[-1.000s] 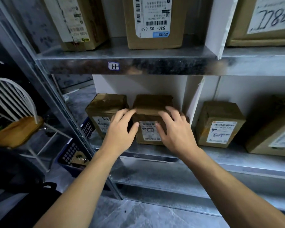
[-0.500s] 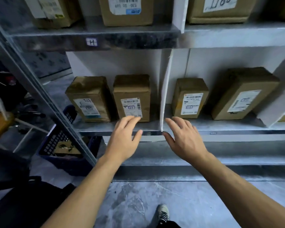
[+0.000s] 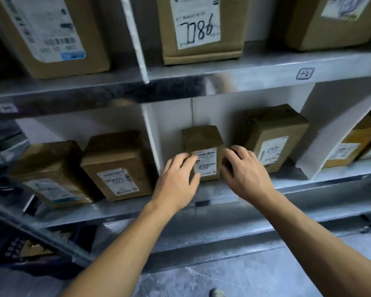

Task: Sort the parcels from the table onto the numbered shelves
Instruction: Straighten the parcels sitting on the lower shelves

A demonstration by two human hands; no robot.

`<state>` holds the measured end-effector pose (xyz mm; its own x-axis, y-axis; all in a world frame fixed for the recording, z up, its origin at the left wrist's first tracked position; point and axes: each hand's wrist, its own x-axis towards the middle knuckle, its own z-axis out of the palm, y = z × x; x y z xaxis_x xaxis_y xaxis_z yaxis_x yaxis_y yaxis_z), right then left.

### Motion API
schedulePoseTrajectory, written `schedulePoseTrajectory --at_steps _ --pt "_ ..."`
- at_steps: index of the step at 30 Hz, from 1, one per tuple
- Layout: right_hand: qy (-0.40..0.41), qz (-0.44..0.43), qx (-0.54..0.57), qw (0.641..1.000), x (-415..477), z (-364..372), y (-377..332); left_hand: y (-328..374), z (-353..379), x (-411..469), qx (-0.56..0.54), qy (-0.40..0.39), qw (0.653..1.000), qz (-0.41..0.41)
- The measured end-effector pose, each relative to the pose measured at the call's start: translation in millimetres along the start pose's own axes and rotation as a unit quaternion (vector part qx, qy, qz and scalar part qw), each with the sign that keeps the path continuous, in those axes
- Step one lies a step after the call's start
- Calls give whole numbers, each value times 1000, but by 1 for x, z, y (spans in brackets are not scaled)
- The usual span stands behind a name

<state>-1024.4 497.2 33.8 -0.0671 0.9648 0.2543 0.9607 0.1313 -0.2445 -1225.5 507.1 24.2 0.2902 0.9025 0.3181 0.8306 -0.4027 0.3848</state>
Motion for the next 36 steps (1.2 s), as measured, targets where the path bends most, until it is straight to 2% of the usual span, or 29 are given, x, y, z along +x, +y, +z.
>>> schedulePoseTrajectory --at_steps 6,12,15,17,29,36 --pt "-16 14 126 992 60 10 22 0 16 58 -47 -5 993 -112" --pt "-82 13 222 972 92 33 34 -11 34 75 -97 -16 980 -175" --pt "-78 7 286 955 93 44 35 -13 44 71 -96 -22 976 -193" --pt "-66 1 308 949 91 48 36 -13 50 67 -105 4 976 -193" --pt "-15 -23 301 953 66 49 42 -5 54 49 -91 50 979 -174" --pt "-15 28 275 961 66 46 23 -3 42 58 -102 -9 974 -205"
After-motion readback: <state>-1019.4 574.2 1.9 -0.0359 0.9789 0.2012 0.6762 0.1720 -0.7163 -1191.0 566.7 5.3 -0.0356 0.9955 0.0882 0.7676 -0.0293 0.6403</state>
